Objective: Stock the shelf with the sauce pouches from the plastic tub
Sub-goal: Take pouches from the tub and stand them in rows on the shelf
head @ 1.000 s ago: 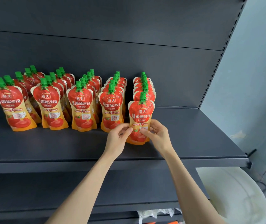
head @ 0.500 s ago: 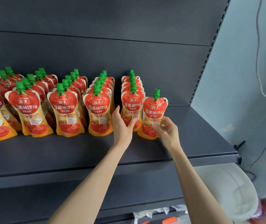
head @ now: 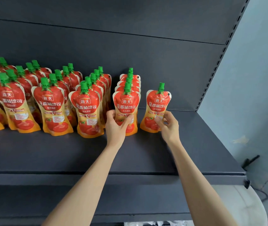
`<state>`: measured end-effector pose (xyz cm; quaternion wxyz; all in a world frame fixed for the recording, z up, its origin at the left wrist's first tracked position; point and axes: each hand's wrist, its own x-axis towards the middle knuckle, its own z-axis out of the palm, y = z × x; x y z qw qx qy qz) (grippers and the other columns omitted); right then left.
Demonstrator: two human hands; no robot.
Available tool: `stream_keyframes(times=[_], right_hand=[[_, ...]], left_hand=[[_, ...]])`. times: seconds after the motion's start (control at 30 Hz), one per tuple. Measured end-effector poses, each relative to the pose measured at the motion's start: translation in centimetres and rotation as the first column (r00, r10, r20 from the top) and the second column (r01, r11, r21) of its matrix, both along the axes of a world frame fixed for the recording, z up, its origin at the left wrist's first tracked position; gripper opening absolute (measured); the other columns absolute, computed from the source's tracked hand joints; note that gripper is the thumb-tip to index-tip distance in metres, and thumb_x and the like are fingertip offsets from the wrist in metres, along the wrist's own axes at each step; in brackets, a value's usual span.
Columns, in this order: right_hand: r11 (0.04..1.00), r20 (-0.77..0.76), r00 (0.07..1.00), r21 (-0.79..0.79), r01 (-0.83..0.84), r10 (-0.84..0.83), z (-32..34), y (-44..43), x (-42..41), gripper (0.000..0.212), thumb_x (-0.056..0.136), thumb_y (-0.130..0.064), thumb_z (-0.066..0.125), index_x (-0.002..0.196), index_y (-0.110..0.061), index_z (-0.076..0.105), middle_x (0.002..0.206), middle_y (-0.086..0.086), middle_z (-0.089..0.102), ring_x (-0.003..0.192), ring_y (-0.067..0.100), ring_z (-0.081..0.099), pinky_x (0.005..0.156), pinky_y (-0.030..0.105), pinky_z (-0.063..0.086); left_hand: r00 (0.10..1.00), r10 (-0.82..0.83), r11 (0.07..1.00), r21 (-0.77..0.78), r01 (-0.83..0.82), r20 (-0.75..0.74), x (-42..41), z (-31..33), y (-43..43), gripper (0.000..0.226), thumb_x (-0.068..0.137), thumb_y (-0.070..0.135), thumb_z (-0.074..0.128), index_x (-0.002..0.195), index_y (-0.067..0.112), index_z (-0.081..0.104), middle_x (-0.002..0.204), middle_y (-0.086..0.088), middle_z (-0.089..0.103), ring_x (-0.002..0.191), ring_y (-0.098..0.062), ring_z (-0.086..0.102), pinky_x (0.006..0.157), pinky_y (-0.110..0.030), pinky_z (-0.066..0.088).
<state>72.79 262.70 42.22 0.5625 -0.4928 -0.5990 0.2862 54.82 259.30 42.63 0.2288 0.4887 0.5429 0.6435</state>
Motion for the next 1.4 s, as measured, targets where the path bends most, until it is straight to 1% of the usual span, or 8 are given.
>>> stream_keyframes(times=[0.1,0.2,0.33,0.47,0.67,0.83,1.2,1.4], right_hand=[[1.000,0.013,1.000,0.007,0.003,-0.003,0.0,1.6,0.0,0.022,0.091,-0.013,0.059,0.113,-0.007,0.058,0.107,0.002,0.064,0.099,0.019,0.061,0.082,0.024,0.048],[1.000,0.019,1.000,0.002,0.011,-0.011,0.0,3.2,0.0,0.024,0.092,-0.013,0.058,0.114,-0.006,0.057,0.108,0.002,0.064,0.100,0.018,0.060,0.079,0.017,0.046],[1.000,0.014,1.000,-0.024,0.020,-0.020,0.2,5.2,-0.2,0.024,0.092,-0.013,0.057,0.115,-0.004,0.056,0.110,0.005,0.064,0.100,0.018,0.060,0.084,0.028,0.048],[0.998,0.006,0.999,-0.049,0.038,-0.038,0.4,7.0,-0.7,0.024,0.093,-0.014,0.057,0.115,-0.005,0.056,0.111,0.006,0.063,0.099,0.018,0.059,0.083,0.030,0.049],[0.999,0.037,0.999,-0.035,0.034,-0.032,0.8,9.5,-1.2,0.022,0.092,-0.010,0.056,0.113,-0.003,0.057,0.107,0.005,0.064,0.093,0.016,0.059,0.071,0.011,0.044],[0.998,0.049,0.998,-0.059,0.038,-0.035,0.8,10.4,-1.5,0.024,0.093,-0.014,0.056,0.115,-0.004,0.056,0.114,0.010,0.064,0.099,0.018,0.059,0.086,0.032,0.049],[0.995,0.092,0.995,-0.085,0.055,-0.047,1.7,11.6,-1.6,0.026,0.093,-0.010,0.055,0.118,-0.003,0.056,0.119,0.014,0.063,0.102,0.019,0.057,0.076,0.017,0.040],[0.993,0.088,0.994,-0.093,0.071,-0.063,1.7,11.6,-1.2,0.024,0.093,-0.012,0.055,0.116,-0.003,0.056,0.117,0.014,0.064,0.101,0.022,0.059,0.080,0.026,0.043]], left_hand=[[0.999,-0.054,0.998,-0.014,0.054,0.006,-0.3,-0.1,0.1,0.038,0.080,0.025,0.072,0.106,0.007,0.050,0.099,0.004,0.061,0.088,0.000,0.058,0.069,-0.003,0.044],[0.994,-0.105,0.994,-0.024,0.106,0.033,-0.8,-0.5,0.2,0.034,0.081,0.026,0.070,0.108,0.012,0.053,0.104,0.003,0.064,0.096,-0.005,0.061,0.077,-0.013,0.049],[0.987,-0.144,0.989,-0.029,0.146,0.067,-0.9,-0.9,0.2,0.032,0.083,0.026,0.068,0.110,0.015,0.055,0.108,0.005,0.065,0.102,-0.007,0.062,0.082,-0.017,0.051],[0.987,-0.145,0.989,-0.029,0.148,0.074,-1.2,-1.2,0.5,0.034,0.083,0.027,0.067,0.112,0.014,0.056,0.110,0.002,0.066,0.105,-0.010,0.062,0.086,-0.025,0.052],[0.987,-0.144,0.988,-0.042,0.148,0.078,-1.1,-1.2,0.6,0.037,0.082,0.029,0.067,0.114,0.014,0.054,0.113,0.002,0.065,0.107,-0.011,0.061,0.088,-0.025,0.051],[0.984,-0.153,0.986,-0.052,0.158,0.088,-1.1,-1.2,0.4,0.036,0.082,0.029,0.066,0.114,0.017,0.054,0.114,0.004,0.064,0.108,-0.010,0.060,0.089,-0.024,0.051],[0.989,-0.130,0.988,-0.072,0.136,0.076,-1.0,-1.0,0.3,0.036,0.082,0.029,0.067,0.114,0.017,0.054,0.112,0.007,0.064,0.105,-0.006,0.060,0.082,-0.015,0.051],[0.989,-0.123,0.988,-0.088,0.130,0.080,-0.9,-1.0,0.1,0.038,0.081,0.030,0.068,0.115,0.017,0.055,0.112,0.008,0.064,0.106,-0.006,0.060,0.084,-0.017,0.051]])
